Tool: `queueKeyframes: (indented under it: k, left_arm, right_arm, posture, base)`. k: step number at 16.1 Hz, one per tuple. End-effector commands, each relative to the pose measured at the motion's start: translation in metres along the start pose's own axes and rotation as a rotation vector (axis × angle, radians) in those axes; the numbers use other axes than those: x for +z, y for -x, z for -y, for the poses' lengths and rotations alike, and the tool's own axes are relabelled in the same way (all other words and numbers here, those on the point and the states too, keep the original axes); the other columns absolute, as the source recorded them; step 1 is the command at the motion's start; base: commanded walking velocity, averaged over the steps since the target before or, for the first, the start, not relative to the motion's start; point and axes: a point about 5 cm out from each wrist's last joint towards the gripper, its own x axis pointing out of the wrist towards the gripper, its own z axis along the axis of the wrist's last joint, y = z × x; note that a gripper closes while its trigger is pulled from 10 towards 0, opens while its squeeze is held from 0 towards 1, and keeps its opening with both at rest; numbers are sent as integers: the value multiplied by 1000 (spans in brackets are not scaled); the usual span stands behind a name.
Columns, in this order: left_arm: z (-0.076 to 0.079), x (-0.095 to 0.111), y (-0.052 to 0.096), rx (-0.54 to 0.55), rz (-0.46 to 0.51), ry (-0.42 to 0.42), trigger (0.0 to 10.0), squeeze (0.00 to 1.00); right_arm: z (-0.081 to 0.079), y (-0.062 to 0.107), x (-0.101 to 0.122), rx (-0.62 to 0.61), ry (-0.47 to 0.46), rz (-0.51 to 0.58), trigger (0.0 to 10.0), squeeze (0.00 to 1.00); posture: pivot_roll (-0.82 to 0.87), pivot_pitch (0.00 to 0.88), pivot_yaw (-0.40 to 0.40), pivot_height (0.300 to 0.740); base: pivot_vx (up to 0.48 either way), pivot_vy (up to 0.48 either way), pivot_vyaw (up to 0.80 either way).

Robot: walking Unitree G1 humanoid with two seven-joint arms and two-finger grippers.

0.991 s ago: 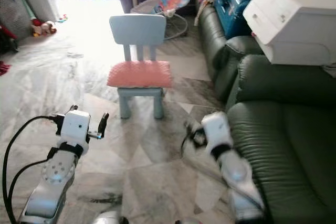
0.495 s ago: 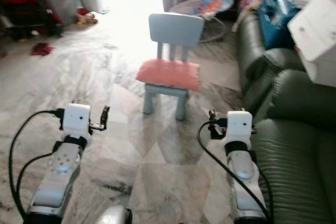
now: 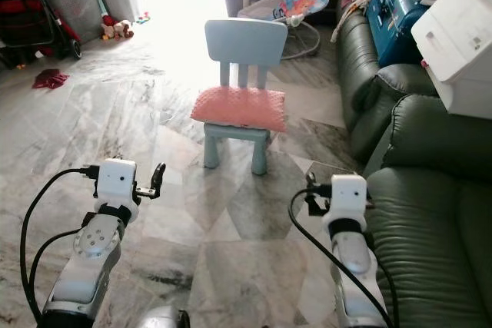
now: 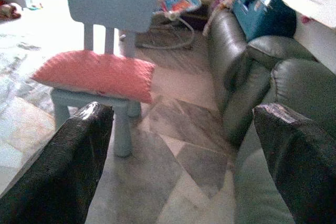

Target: Move the pillow to the sofa

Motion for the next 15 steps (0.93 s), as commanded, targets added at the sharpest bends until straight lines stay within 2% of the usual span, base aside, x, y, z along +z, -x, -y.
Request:
queueKeyframes:
  k: [1, 4, 6, 8, 10, 12, 15]
  left_arm:
    - [-5, 3, -3, 14, 19, -20, 10000, 0]
    - [3, 13, -7, -28, 68, -28, 10000, 0]
    - [0, 13, -7, -35, 66, 5, 10000, 0]
    - [-3, 12, -5, -31, 60, 16, 10000, 0]
    - [-1, 12, -5, -44, 63, 14, 10000, 0]
    - [-1, 24, -1, -20, 116, 36, 10000, 0]
    - [-2, 25, 4, -22, 102, 53, 10000, 0]
  right_arm:
    - [-8, -7, 11, 39, -6, 54, 10000, 0]
    - [-8, -16, 19, 46, -5, 80, 10000, 0]
    - [-9, -18, 22, 56, 24, 98, 10000, 0]
    - [-8, -17, 21, 44, 9, 99, 10000, 0]
    - [-10, -16, 20, 47, 0, 94, 10000, 0]
    - [-11, -11, 23, 51, -4, 103, 10000, 0]
    - [-7, -3, 18, 32, -18, 75, 10000, 0]
  posture:
    - [30, 0, -26, 740]
    - [25, 0, -21, 740]
    - [20, 0, -14, 740]
    - [19, 0, -8, 740]
    - [20, 0, -7, 740]
    - [27, 0, -25, 740]
    - [28, 0, -45, 740]
  base:
    - [319, 360, 0]
    - [335, 344, 0]
    - [409, 144, 0]
    - [450, 0, 0]
    - [474, 0, 0]
    - [480, 0, 0]
    - [480, 0, 0]
